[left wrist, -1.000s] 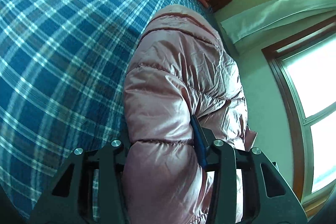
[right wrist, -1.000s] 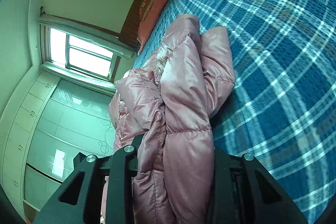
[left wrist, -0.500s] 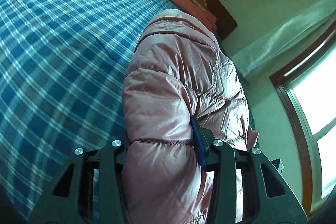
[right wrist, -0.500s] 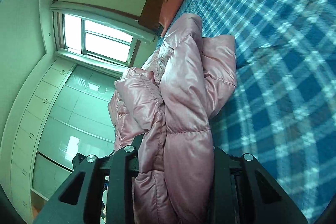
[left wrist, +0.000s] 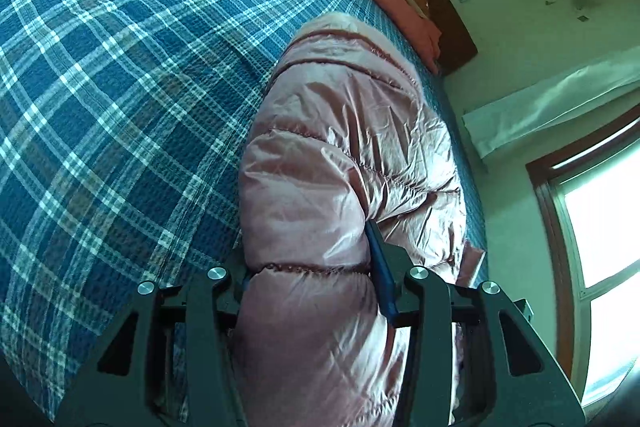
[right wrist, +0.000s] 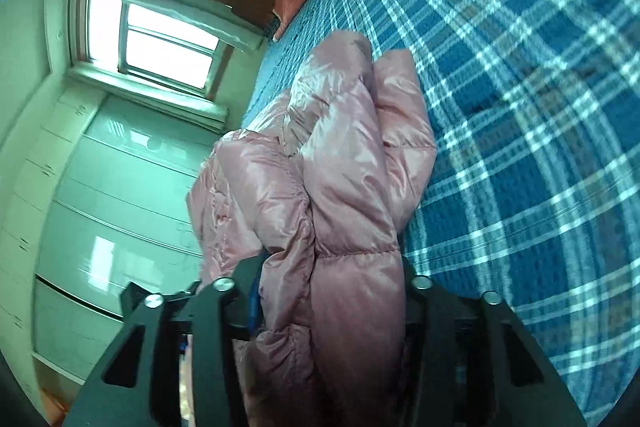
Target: Fold large clothes
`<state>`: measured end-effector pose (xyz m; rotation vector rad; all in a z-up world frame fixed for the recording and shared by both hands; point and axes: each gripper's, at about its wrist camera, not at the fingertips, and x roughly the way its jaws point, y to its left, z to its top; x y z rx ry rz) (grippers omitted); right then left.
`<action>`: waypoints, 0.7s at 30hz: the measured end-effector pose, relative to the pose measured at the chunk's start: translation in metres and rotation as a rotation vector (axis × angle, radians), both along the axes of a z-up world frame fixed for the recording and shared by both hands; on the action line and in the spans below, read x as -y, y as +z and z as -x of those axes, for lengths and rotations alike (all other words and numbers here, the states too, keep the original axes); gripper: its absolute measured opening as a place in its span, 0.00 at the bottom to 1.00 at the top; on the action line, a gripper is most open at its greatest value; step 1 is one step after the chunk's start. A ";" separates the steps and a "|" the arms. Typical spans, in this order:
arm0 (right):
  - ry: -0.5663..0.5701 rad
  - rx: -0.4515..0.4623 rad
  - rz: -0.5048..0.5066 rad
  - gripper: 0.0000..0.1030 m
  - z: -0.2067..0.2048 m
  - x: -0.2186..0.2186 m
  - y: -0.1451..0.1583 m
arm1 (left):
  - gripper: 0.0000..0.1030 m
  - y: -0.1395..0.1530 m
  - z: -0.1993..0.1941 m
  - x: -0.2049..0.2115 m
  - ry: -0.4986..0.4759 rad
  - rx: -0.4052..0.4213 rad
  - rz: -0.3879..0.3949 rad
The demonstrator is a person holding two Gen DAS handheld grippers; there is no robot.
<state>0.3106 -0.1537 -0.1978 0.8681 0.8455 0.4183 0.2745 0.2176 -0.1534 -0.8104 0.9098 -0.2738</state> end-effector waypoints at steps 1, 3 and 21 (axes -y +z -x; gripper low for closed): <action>-0.012 0.016 0.015 0.62 -0.001 0.001 0.006 | 0.56 0.004 0.001 -0.004 0.007 0.011 0.001; -0.028 0.025 0.001 0.64 -0.006 0.004 0.013 | 0.62 0.005 -0.002 -0.007 0.004 0.016 0.002; -0.090 -0.089 -0.130 0.33 -0.025 0.027 -0.026 | 0.57 -0.022 -0.023 0.004 0.046 -0.086 -0.033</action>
